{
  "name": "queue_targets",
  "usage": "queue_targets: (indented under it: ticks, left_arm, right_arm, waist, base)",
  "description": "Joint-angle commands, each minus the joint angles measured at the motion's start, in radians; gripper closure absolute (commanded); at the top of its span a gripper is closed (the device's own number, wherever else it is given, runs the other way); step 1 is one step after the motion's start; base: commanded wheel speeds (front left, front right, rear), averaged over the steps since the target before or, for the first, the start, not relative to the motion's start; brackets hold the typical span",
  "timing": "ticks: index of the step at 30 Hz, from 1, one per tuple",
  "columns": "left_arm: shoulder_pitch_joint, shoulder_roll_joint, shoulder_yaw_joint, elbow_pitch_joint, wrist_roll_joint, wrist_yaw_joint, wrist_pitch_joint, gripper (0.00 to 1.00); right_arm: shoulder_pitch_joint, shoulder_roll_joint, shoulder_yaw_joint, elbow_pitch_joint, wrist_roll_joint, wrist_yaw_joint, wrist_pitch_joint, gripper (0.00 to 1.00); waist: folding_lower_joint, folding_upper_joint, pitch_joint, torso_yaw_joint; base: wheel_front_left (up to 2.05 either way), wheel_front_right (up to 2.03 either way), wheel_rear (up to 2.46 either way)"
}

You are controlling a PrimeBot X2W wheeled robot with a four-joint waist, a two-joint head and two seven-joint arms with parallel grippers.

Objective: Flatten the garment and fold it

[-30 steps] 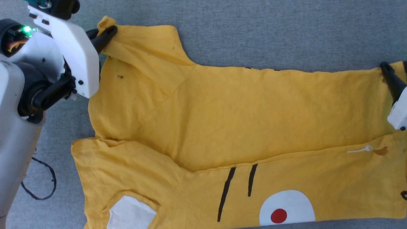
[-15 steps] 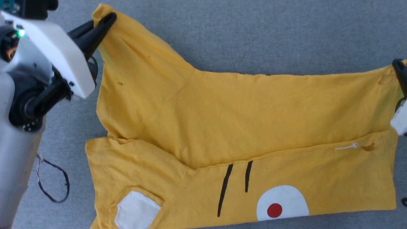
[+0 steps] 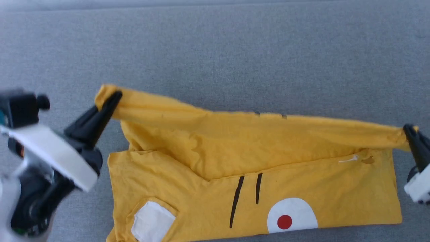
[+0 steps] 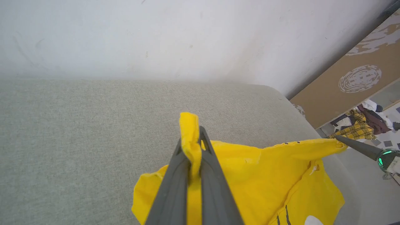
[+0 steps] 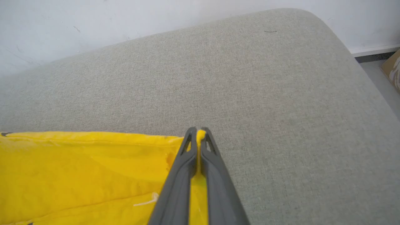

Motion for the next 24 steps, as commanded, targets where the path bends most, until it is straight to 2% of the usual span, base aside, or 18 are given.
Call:
queue_targets:
  ticks: [1,5,10,16,17,19,20,21,22,23,24]
  left_arm:
    - [0.075,0.002,0.02,-0.031,-0.016,0.015,-0.025,1.0]
    - [0.248,-0.005,0.056,-0.081,-0.046,0.036,-0.071,1.0]
    - [0.416,-0.027,0.052,-0.083,-0.081,0.039,-0.098,1.0]
    - [0.454,-0.074,0.004,0.004,-0.065,0.059,-0.112,1.0]
    - [0.447,-0.085,-0.003,0.028,-0.061,0.064,-0.115,1.0]
    - [0.429,-0.1,-0.021,0.083,-0.051,0.067,-0.115,0.72]
    - [0.418,-0.106,-0.03,0.11,-0.048,0.067,-0.112,0.6]
    - [0.408,-0.112,-0.038,0.134,-0.045,0.067,-0.109,0.46]
    - [0.399,-0.116,-0.048,0.155,-0.044,0.064,-0.104,0.13]
    - [0.391,-0.12,-0.054,0.169,-0.043,0.06,-0.102,0.0]
    - [0.385,-0.126,-0.055,0.179,-0.043,0.059,-0.106,0.0]
  right_arm:
    - [0.037,0.012,-0.009,-0.007,0.021,-0.001,-0.016,1.0]
    - [0.114,0.033,-0.026,-0.007,0.052,-0.001,-0.035,1.0]
    - [0.194,0.049,-0.031,0.015,0.062,-0.001,-0.045,1.0]
    - [0.217,0.053,0.005,0.075,0.017,-0.001,-0.057,1.0]
    - [0.213,0.055,0.009,0.088,0.013,-0.001,-0.06,0.92]
    - [0.202,0.058,0.02,0.113,0.004,-0.001,-0.062,0.4]
    - [0.196,0.059,0.024,0.123,-0.001,-0.001,-0.061,0.0]
    - [0.19,0.06,0.028,0.133,-0.004,-0.001,-0.059,0.0]
    - [0.185,0.061,0.033,0.143,-0.005,-0.001,-0.054,0.0]
    - [0.182,0.061,0.038,0.149,-0.006,-0.001,-0.049,0.0]
    - [0.181,0.061,0.04,0.15,-0.004,-0.001,-0.046,0.0]
  waist:
    - [0.0002,0.0,-0.037,0.005]
    - [0.0002,0.0,-0.055,0.011]
    - [0.0002,0.0,-0.063,0.024]
    - [0.0002,0.0,-0.078,0.035]
    - [0.0002,0.0,-0.082,0.036]
    - [0.0002,0.0,-0.09,0.035]
    - [0.0002,0.0,-0.093,0.035]
    - [0.0002,0.0,-0.096,0.034]
    - [0.0002,0.0,-0.098,0.032]
    - [0.0002,0.0,-0.101,0.031]
    - [0.0002,0.0,-0.102,0.03]
  base:
    - [0.0,0.0,0.0]
    - [0.0,0.0,0.0]
    - [0.0,0.0,0.0]
    - [0.0,0.0,0.0]
    - [0.0,0.0,0.0]
    - [0.0,0.0,0.0]
    - [0.0,0.0,0.0]
    - [0.0,0.0,0.0]
    - [0.0,0.0,0.0]
    - [0.0,0.0,0.0]
    - [0.0,0.0,0.0]
